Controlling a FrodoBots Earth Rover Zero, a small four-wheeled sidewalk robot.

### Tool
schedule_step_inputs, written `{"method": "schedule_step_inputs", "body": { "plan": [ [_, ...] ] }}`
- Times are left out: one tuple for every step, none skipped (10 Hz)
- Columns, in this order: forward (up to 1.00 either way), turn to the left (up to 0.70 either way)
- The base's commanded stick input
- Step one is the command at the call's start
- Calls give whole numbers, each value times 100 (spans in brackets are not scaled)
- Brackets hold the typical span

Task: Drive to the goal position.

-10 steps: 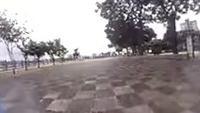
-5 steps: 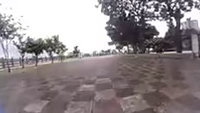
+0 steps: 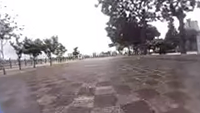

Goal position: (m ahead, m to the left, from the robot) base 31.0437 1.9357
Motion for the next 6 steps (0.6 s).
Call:
{"method": "schedule_step_inputs", "body": {
  "plan": [
    [100,0],
    [100,0],
    [100,0],
    [100,0],
    [100,0],
    [100,0]
  ]
}}
